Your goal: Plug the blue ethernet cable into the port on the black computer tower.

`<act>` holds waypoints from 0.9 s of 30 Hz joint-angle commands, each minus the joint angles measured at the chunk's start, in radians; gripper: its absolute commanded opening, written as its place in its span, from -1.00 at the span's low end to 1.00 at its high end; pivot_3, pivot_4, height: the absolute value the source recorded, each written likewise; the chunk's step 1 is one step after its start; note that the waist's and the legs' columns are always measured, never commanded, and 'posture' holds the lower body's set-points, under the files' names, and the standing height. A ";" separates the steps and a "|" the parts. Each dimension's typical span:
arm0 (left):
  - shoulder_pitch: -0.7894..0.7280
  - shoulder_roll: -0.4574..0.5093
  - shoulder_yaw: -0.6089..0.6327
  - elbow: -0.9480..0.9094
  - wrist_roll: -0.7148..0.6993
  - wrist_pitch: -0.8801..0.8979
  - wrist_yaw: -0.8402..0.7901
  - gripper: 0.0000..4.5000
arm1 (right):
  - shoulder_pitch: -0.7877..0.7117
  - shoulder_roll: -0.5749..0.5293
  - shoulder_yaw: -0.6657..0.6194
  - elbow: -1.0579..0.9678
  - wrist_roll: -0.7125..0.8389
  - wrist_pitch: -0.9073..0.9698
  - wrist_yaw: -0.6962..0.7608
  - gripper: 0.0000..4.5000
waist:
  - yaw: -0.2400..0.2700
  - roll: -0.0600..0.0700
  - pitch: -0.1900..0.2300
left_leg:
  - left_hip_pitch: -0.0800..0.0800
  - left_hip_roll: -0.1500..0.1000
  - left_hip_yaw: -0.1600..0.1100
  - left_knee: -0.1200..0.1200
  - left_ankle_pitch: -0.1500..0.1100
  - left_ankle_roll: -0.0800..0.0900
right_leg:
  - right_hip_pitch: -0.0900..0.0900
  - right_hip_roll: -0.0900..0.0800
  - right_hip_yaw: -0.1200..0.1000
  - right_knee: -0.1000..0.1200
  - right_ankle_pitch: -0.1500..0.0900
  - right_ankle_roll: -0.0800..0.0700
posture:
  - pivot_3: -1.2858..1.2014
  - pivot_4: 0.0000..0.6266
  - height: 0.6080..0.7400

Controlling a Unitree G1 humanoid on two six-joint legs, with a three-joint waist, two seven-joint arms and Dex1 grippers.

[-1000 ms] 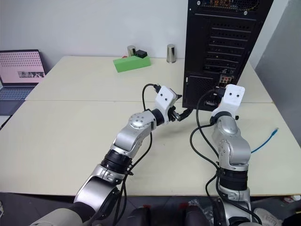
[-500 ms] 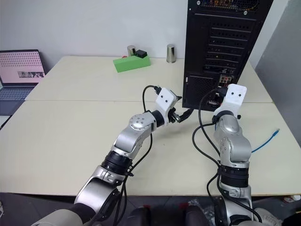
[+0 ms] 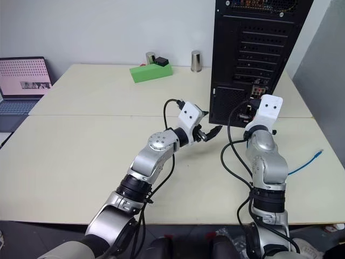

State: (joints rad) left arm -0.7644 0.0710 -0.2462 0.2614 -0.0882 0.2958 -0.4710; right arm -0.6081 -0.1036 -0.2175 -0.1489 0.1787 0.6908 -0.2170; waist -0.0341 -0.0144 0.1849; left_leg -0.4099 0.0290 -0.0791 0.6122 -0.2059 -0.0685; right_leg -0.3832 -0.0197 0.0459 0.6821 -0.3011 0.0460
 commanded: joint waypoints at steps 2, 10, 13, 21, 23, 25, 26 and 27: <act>-0.003 -0.009 0.008 -0.056 0.003 -0.010 -0.004 0.75 | -0.027 -0.014 -0.014 -0.011 -0.003 -0.022 0.011 -1.00 | 0.000 0.000 0.000 | 0.000 0.000 0.000 0.000 0.000 0.000 | 0.000 0.000 0.000 0.000 0.000 0.000 | 0.03 -0.52 1.00; 0.001 -0.008 0.007 -0.060 0.004 -0.009 -0.006 0.75 | -0.024 -0.017 -0.010 -0.001 -0.004 -0.023 0.018 -1.00 | 0.000 0.000 0.000 | -0.001 0.000 0.000 0.000 0.000 0.000 | -0.001 0.000 0.000 0.000 0.000 0.000 | 0.03 -0.52 1.00; 0.002 -0.008 0.006 -0.059 0.005 -0.010 -0.006 0.75 | -0.025 -0.018 -0.011 0.003 -0.005 -0.023 0.022 -1.00 | 0.000 0.000 0.000 | -0.001 0.000 0.000 0.000 0.000 0.000 | -0.001 0.000 0.000 0.000 0.000 0.000 | 0.03 -0.52 1.00; 0.005 -0.008 0.004 -0.059 0.006 -0.010 -0.009 0.75 | -0.031 -0.025 -0.014 0.014 -0.007 -0.029 0.025 -1.00 | 0.000 0.000 0.000 | -0.001 0.000 0.000 0.000 0.000 0.000 | -0.001 0.000 0.000 0.000 0.000 0.000 | 0.03 -0.52 1.00; 0.005 -0.008 0.004 -0.059 0.007 -0.010 -0.008 0.75 | -0.032 -0.027 -0.015 0.013 -0.008 -0.031 0.024 -1.00 | 0.000 0.000 0.000 | -0.002 0.000 0.000 0.000 0.000 0.000 | -0.001 0.000 0.000 0.000 0.000 0.000 | 0.03 -0.52 1.00; 0.005 -0.009 0.004 -0.057 0.008 -0.011 -0.009 0.75 | -0.036 -0.028 -0.013 0.016 -0.009 -0.033 0.026 -1.00 | 0.000 0.000 0.000 | -0.002 0.000 0.000 0.000 0.000 0.000 | -0.001 0.000 0.000 0.000 0.000 0.000 | 0.03 -0.52 1.00; 0.005 -0.009 0.005 -0.058 0.009 -0.011 -0.009 0.75 | -0.038 -0.028 -0.011 0.015 -0.009 -0.033 0.026 -1.00 | 0.000 0.000 0.000 | -0.002 0.000 0.000 0.000 0.000 0.000 | -0.002 0.000 0.000 0.000 0.000 0.000 | 0.03 -0.52 1.00; 0.005 -0.009 0.005 -0.058 0.009 -0.010 -0.009 0.75 | -0.039 -0.029 -0.010 0.014 -0.009 -0.033 0.026 -1.00 | 0.000 0.000 0.000 | -0.002 0.000 0.000 0.000 0.000 0.000 | -0.002 0.000 0.000 0.000 0.000 0.000 | 0.03 -0.52 1.00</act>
State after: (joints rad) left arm -0.7522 0.0710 -0.2468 0.2442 -0.0803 0.2974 -0.4735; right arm -0.6140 -0.1193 -0.2171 -0.1136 0.1775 0.6837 -0.1961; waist -0.0340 -0.0144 0.1849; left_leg -0.4119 0.0290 -0.0791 0.6122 -0.2059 -0.0685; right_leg -0.3850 -0.0197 0.0459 0.6821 -0.3011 0.0460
